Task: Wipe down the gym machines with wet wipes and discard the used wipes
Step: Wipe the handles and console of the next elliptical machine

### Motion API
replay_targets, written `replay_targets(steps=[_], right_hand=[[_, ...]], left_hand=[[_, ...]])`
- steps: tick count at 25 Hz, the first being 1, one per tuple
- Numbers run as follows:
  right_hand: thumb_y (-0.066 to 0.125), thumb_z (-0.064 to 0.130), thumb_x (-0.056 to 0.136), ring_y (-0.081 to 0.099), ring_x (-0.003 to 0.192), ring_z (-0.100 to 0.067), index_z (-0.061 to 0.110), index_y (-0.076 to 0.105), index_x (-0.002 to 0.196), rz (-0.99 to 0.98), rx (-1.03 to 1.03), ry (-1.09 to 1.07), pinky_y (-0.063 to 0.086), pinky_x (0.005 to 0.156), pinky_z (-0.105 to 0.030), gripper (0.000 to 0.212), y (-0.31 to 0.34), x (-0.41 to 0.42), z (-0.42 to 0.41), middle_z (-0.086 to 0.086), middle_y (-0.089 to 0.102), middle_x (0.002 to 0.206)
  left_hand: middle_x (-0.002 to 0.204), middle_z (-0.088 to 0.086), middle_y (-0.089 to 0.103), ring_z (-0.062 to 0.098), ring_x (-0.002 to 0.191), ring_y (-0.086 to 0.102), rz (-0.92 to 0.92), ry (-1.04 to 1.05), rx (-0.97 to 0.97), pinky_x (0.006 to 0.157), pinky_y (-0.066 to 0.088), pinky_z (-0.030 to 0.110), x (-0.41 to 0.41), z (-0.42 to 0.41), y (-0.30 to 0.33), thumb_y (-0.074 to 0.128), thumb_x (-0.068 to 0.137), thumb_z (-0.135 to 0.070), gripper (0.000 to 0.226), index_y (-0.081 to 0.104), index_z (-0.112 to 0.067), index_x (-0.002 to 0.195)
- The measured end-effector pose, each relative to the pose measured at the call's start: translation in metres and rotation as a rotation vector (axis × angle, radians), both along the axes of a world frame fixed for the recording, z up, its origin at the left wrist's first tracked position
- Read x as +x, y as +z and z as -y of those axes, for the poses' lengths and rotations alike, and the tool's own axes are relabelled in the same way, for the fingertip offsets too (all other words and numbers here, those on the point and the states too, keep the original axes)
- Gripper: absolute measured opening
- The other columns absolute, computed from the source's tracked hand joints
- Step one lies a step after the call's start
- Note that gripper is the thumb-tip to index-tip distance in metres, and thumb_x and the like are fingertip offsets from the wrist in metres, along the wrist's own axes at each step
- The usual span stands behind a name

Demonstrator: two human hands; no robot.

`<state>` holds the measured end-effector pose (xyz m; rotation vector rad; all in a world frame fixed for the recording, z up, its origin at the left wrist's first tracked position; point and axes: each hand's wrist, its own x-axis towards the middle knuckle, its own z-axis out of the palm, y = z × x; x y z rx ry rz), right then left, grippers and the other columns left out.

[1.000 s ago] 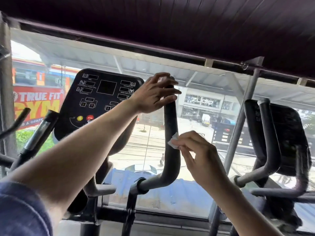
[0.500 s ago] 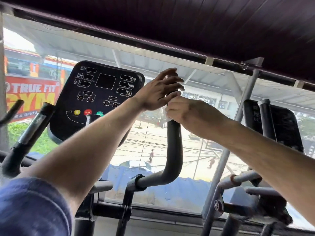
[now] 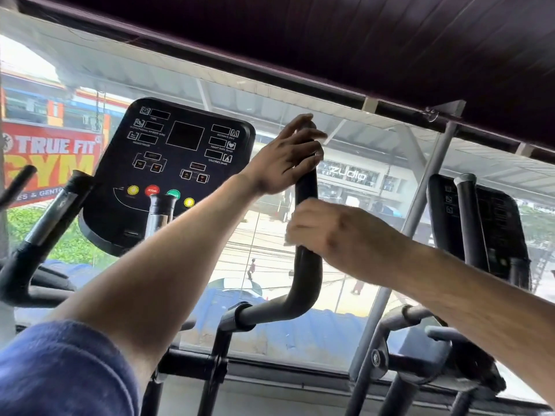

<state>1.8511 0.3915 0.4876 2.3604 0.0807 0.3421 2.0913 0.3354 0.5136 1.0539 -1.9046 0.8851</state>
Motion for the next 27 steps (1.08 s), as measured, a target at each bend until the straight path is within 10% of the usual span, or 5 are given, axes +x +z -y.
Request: replay_targets(steps=[27], right_hand=[[0.055, 0.002, 0.103, 0.059, 0.102, -0.028, -0.002, 0.073, 0.112, 0.740, 0.506, 0.308, 0.049, 0.092, -0.034, 0.020, -0.186, -0.021, 0.007, -0.010, 0.069, 0.118]], left_hand=[[0.174, 0.004, 0.007, 0.020, 0.161, -0.002, -0.312, 0.019, 0.246, 0.128, 0.007, 0.034, -0.056, -0.063, -0.067, 0.038, 0.111, -0.031, 0.039, 0.057, -0.020, 0.142]])
